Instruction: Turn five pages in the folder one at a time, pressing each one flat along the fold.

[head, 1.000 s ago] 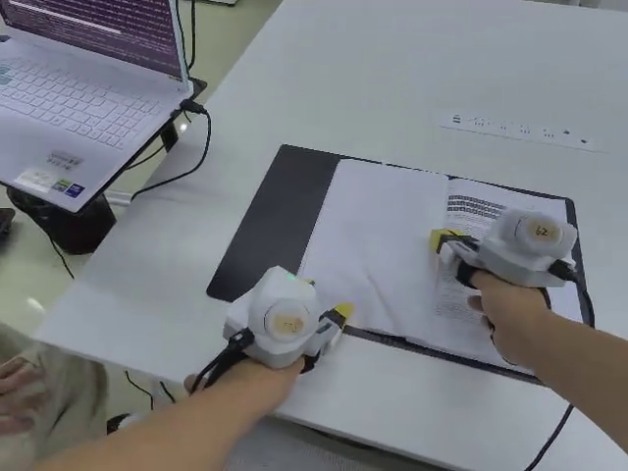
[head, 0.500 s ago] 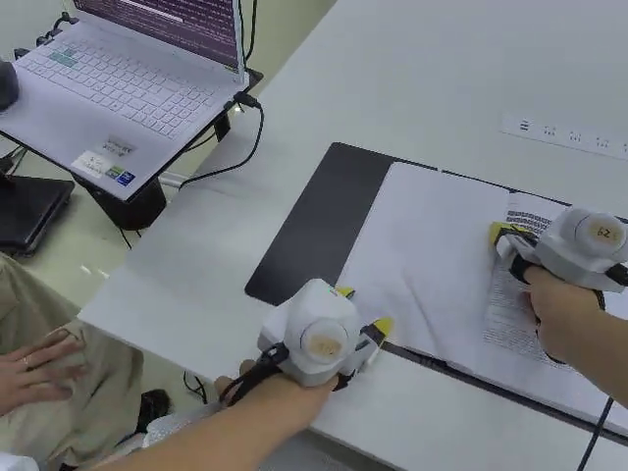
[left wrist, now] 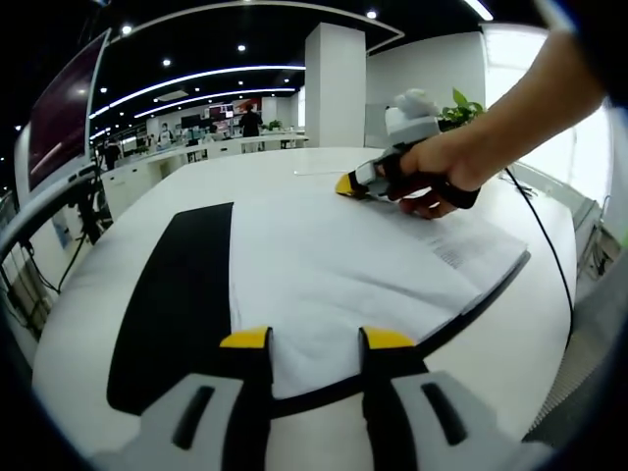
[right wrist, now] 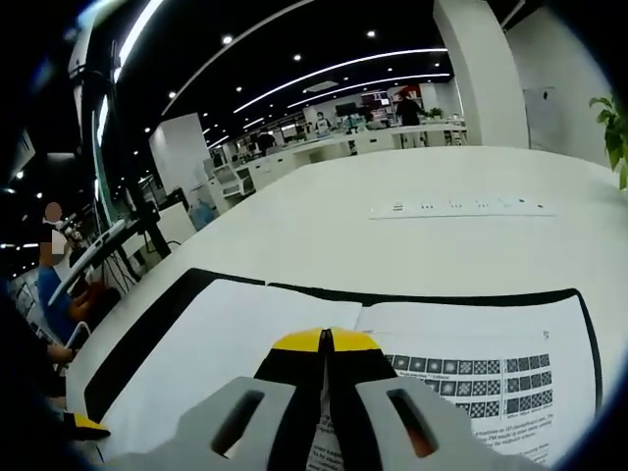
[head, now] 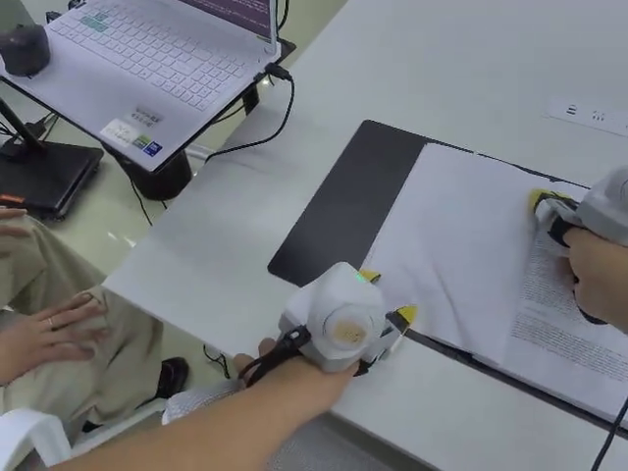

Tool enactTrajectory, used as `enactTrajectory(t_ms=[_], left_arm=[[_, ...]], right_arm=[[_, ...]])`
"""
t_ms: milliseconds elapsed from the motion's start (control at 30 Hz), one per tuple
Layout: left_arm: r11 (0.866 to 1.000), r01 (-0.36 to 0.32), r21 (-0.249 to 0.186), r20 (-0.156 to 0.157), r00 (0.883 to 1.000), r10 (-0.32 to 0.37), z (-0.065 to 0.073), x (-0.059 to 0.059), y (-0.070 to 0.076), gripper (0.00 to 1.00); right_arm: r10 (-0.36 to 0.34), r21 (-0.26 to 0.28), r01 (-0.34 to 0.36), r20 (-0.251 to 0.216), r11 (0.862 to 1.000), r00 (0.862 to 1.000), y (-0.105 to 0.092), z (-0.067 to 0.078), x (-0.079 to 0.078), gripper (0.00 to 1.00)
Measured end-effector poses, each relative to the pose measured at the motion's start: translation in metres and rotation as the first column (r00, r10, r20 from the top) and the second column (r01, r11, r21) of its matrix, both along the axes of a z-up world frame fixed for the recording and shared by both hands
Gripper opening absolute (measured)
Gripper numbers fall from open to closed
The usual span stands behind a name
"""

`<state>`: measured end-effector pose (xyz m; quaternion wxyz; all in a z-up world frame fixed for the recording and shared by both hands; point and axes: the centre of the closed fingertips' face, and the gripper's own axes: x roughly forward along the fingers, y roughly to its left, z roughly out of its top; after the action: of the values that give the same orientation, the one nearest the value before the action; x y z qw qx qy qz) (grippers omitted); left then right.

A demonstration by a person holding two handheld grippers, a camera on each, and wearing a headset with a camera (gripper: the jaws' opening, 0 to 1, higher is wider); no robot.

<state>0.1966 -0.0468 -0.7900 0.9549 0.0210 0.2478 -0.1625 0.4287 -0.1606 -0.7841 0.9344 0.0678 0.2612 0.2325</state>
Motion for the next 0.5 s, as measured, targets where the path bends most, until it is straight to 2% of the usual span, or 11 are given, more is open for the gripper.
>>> enactTrajectory(t_ms=[200,400,500], left_arm=[[1.000,-0.001,-0.002,0.000,1.000,0.001,0.000,-0.001,0.001,0.34],[1.000,-0.002,-0.004,0.001,1.000,0.002,0.001,-0.002,0.002,0.34],[1.000,-0.002,-0.004,0.001,1.000,0.002,0.001,-0.002,0.002,0.34]], right_arm=[[-0.010,-0.007,0.010,-0.010,1.000,1.000,-0.001,-0.002,0.020,0.00],[-0.016,-0.011,0.016,-0.009,1.000,1.000,-0.003,-0.002,0.026,0.00],[-0.014,-0.003,0.014,-0.005,1.000,1.000,-0.004,-0.001,0.023,0.00]])
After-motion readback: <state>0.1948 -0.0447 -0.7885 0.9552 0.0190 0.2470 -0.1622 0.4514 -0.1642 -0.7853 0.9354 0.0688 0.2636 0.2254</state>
